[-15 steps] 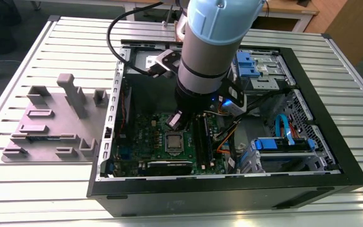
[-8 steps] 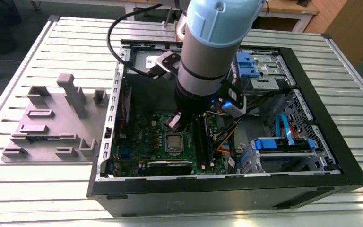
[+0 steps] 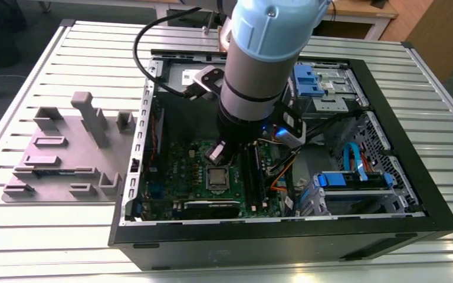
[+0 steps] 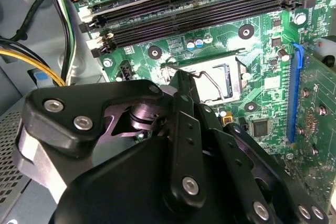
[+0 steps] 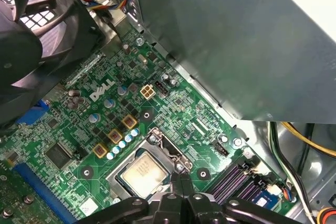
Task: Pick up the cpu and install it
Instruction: 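Install the first cpu locking lever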
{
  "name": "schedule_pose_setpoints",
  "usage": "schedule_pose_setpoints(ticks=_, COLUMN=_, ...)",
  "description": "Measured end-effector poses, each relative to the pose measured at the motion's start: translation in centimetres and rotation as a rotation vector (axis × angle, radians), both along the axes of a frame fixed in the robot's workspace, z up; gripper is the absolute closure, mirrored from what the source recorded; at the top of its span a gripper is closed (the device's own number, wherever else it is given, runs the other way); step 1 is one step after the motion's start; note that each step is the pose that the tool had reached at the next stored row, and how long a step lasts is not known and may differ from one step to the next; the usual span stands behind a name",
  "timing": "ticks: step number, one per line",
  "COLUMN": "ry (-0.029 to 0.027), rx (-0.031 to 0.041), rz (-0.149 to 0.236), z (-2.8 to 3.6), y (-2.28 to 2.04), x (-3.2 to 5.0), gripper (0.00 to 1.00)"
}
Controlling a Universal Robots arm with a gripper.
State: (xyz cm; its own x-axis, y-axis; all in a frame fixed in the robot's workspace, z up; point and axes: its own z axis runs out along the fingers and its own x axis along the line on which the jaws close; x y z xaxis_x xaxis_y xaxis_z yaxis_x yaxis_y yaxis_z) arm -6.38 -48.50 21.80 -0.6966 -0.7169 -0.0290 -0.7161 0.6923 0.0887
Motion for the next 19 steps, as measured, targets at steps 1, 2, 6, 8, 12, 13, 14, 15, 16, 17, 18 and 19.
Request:
schedule_pose_setpoints(ticks=1, ry=0.0, rx=-0.0002, rz=-0.001, z=-0.03, y=-0.02, x=0.0, gripper=0.89)
schedule_pose_setpoints(ticks=2, ry=0.0, rx=-0.0003, rz=-0.001, z=-0.08, y=-0.04, x=-0.01, gripper=0.89)
schedule_pose_setpoints(ticks=6, ry=0.0, rx=-0.0005, rz=-0.003, z=-0.18, y=-0.09, x=0.0, gripper=0.89)
schedule_pose_setpoints(ticks=8, ry=0.0, rx=-0.0007, rz=-0.003, z=-0.18, y=-0.1, x=0.0, gripper=0.89)
schedule_pose_setpoints(ticks=12, ry=0.0, rx=-0.0006, rz=-0.01, z=-0.22, y=-0.22, x=0.0, gripper=0.89)
schedule_pose_setpoints(ticks=13, ry=0.0, rx=-0.0006, rz=-0.017, z=-0.25, y=-0.28, x=-0.01, gripper=0.89)
schedule_pose_setpoints(ticks=14, ry=0.0, rx=-0.0006, rz=-0.022, z=-0.28, y=-0.35, x=-0.01, gripper=0.89)
schedule_pose_setpoints(ticks=15, ry=0.0, rx=-0.0006, rz=-0.028, z=-0.3, y=-0.42, x=0.0, gripper=0.89)
schedule_pose_setpoints(ticks=16, ry=0.0, rx=-0.0007, rz=-0.034, z=-0.33, y=-0.49, x=-0.01, gripper=0.89)
schedule_pose_setpoints(ticks=17, ry=0.0, rx=-0.0006, rz=-0.041, z=-0.35, y=-0.57, x=-0.01, gripper=0.89)
schedule_pose_setpoints(ticks=18, ry=0.0, rx=-0.0006, rz=-0.047, z=-0.38, y=-0.64, x=-0.01, gripper=0.89)
schedule_pose_setpoints(ticks=19, ry=0.0, rx=-0.0006, rz=-0.053, z=-0.4, y=-0.7, x=-0.01, gripper=0.89)
